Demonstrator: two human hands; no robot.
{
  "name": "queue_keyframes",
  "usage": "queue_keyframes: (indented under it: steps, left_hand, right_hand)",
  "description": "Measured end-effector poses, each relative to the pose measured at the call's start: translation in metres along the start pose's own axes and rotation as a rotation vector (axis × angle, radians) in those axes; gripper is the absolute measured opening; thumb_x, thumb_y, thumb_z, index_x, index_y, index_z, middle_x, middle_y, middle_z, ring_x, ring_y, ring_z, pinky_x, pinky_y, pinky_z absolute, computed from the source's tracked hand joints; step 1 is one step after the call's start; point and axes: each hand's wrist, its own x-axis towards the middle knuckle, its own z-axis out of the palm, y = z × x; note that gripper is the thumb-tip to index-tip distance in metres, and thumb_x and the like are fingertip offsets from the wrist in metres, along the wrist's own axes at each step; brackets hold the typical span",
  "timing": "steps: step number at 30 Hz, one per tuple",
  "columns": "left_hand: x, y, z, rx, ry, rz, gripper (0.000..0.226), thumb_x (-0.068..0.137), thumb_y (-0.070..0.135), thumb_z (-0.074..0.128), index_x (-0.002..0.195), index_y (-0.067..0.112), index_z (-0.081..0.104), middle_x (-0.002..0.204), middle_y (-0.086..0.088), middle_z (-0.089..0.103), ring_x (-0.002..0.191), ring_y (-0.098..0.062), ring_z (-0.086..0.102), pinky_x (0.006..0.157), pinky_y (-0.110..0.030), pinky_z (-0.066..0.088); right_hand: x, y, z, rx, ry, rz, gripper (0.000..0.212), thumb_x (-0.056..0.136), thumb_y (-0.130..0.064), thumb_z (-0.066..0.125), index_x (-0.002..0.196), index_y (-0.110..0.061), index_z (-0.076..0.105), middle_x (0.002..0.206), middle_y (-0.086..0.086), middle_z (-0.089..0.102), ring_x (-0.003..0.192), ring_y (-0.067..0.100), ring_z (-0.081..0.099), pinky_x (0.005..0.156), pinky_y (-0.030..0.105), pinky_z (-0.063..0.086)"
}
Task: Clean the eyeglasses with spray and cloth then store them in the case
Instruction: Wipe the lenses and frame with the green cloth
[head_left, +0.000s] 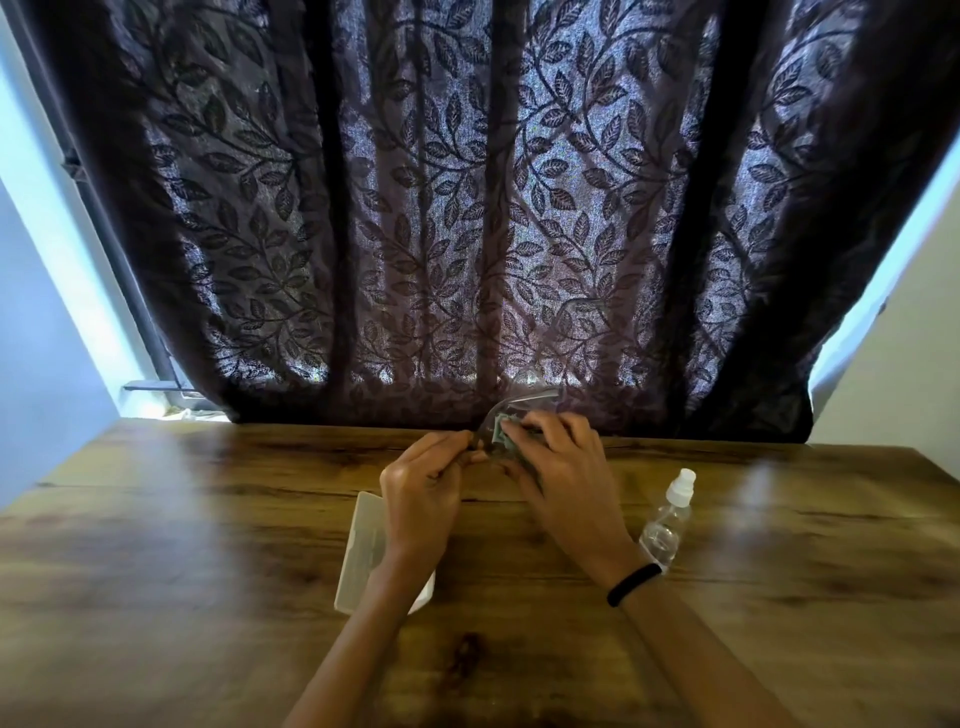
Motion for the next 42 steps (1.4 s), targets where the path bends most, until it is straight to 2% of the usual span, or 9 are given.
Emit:
queue_keyframes:
  steps: [5,11,18,24,29,32,35,37,42]
  left_hand:
    - [0.001,0.003,0.001,-0.018,0.021,-0.014,0.018,0.073,-0.009,0.06,0.087,-0.005,0.07,0.083,-0.008,0.068,0.081,-0.006,0.063,0.072,-0.007,0.049]
    - [-0.003,0.003,0.003,0.016,0.053,0.002,0.018,0.07,-0.013,0.064,0.086,-0.007,0.07,0.083,-0.01,0.068,0.08,-0.008,0.062,0.073,-0.006,0.048]
    - [-0.009,0.001,0.004,0.071,0.051,-0.023,0.019,0.073,-0.007,0.066,0.09,-0.002,0.071,0.087,-0.011,0.071,0.078,-0.012,0.066,0.073,-0.015,0.053]
    - [-0.004,-0.006,0.004,0.088,0.025,-0.015,0.02,0.069,-0.009,0.071,0.087,0.0,0.071,0.084,-0.008,0.071,0.077,-0.008,0.064,0.07,-0.016,0.053]
    - [-0.003,-0.004,-0.004,0.05,0.018,0.004,0.013,0.071,-0.003,0.067,0.083,0.001,0.072,0.081,0.001,0.068,0.076,-0.006,0.064,0.07,-0.01,0.051]
    - [-0.003,-0.001,-0.005,0.023,0.002,-0.005,0.012,0.073,0.005,0.064,0.082,0.002,0.072,0.081,0.0,0.07,0.075,-0.005,0.065,0.069,-0.013,0.052]
    - [-0.003,0.001,-0.005,-0.005,-0.01,-0.006,0.017,0.075,0.015,0.065,0.082,0.001,0.072,0.081,-0.004,0.071,0.076,-0.006,0.066,0.07,-0.013,0.052]
    - [-0.003,0.002,-0.005,-0.006,-0.003,0.002,0.012,0.073,0.006,0.069,0.082,-0.001,0.072,0.081,-0.005,0.071,0.077,-0.006,0.065,0.071,-0.011,0.051]
    - [-0.002,0.002,-0.003,-0.006,0.021,0.009,0.018,0.067,-0.014,0.07,0.082,-0.005,0.071,0.08,-0.005,0.069,0.077,-0.003,0.064,0.071,-0.008,0.049]
  right_hand:
    - [0.002,-0.007,0.002,0.176,-0.055,0.037,0.042,0.087,-0.037,0.04,0.122,-0.017,0.054,0.116,-0.004,0.041,0.103,0.015,0.037,0.085,0.026,0.046]
    - [0.005,-0.016,0.0,0.438,-0.019,0.078,0.026,0.086,-0.013,0.054,0.109,-0.013,0.066,0.101,0.001,0.061,0.097,0.008,0.036,0.088,0.0,0.027]
    - [-0.001,-0.017,0.0,0.454,0.009,0.066,0.021,0.078,-0.007,0.061,0.098,-0.009,0.069,0.089,0.005,0.066,0.09,0.006,0.042,0.084,0.002,0.031]
    - [-0.003,-0.001,-0.006,0.747,0.033,0.341,0.026,0.073,-0.005,0.072,0.092,-0.023,0.07,0.088,-0.016,0.059,0.088,0.003,0.056,0.075,0.011,0.048]
    - [0.011,0.024,-0.015,0.646,0.132,0.58,0.028,0.074,-0.015,0.074,0.1,-0.01,0.068,0.098,-0.002,0.059,0.09,0.009,0.056,0.077,0.01,0.043]
    - [0.019,0.032,-0.015,0.632,0.077,0.528,0.03,0.079,-0.018,0.07,0.106,-0.008,0.066,0.101,-0.001,0.055,0.089,0.008,0.053,0.078,0.004,0.041]
    - [0.024,0.032,-0.01,0.587,0.014,0.437,0.027,0.088,-0.018,0.057,0.112,-0.005,0.062,0.103,0.0,0.053,0.095,0.017,0.053,0.086,0.022,0.047]
    - [0.024,0.032,-0.006,0.493,-0.015,0.373,0.026,0.089,-0.012,0.055,0.112,-0.003,0.062,0.104,0.007,0.056,0.098,0.024,0.05,0.085,0.032,0.045]
    - [0.022,0.028,-0.002,0.404,-0.037,0.276,0.025,0.085,-0.003,0.059,0.109,-0.005,0.065,0.105,0.013,0.063,0.096,0.026,0.047,0.08,0.023,0.034]
